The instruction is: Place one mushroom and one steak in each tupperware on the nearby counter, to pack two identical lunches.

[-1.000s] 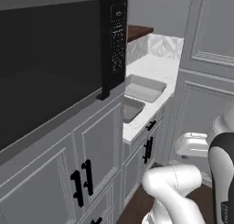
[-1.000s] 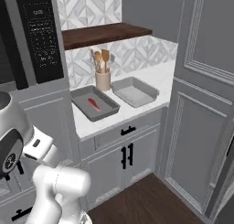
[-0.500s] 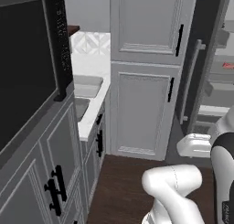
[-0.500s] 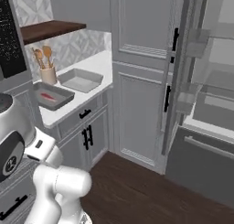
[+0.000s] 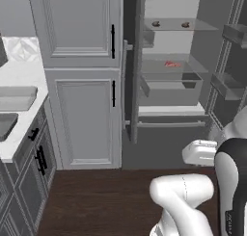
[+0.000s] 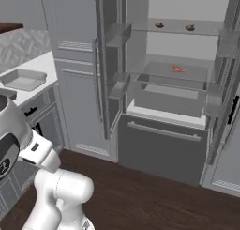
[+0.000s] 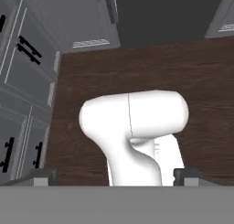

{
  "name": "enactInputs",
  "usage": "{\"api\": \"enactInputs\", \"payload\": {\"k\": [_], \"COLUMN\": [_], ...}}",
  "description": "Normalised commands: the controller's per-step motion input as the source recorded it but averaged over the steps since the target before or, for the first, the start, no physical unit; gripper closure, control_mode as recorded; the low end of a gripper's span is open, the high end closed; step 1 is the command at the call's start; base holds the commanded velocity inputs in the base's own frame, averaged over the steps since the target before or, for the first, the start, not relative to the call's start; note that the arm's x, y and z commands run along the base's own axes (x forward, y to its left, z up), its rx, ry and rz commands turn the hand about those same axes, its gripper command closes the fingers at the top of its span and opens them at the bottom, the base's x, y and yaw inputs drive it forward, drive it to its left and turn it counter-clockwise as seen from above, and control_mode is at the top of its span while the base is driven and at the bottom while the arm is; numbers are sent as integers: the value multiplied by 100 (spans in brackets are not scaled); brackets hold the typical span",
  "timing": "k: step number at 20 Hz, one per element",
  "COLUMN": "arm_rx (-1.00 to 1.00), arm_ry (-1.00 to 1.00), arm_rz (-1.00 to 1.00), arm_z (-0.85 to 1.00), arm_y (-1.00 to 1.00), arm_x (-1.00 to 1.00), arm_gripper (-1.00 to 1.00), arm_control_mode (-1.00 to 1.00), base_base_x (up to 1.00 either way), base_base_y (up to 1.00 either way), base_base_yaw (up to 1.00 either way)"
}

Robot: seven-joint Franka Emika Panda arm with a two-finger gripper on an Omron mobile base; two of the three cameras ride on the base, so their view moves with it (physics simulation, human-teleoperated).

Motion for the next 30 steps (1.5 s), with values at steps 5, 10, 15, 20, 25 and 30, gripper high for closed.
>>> {"api": "enactInputs", "payload": {"k": [5, 10, 15, 20, 25, 30], "arm_rx": [0, 0, 0, 0, 0, 0], "arm_ry": [0, 0, 0, 0, 0, 0], "arm_rz": [0, 0, 0, 0, 0, 0], "arm_z": [0, 0, 0, 0, 0, 0], "arm_y": [0, 0, 0, 0, 0, 0], "arm_x": [0, 0, 0, 0, 0, 0], "arm_gripper": [-100, -100, -100, -100, -100, -100], "arm_control_mode": [100, 100, 100, 100, 100, 100], "base_base_x": [52, 94, 100, 100, 70, 39], "base_base_y": [-100, -96, -27, 52, 27, -9], "base_base_yaw": [13, 10, -25, -25, -6, -5]}}
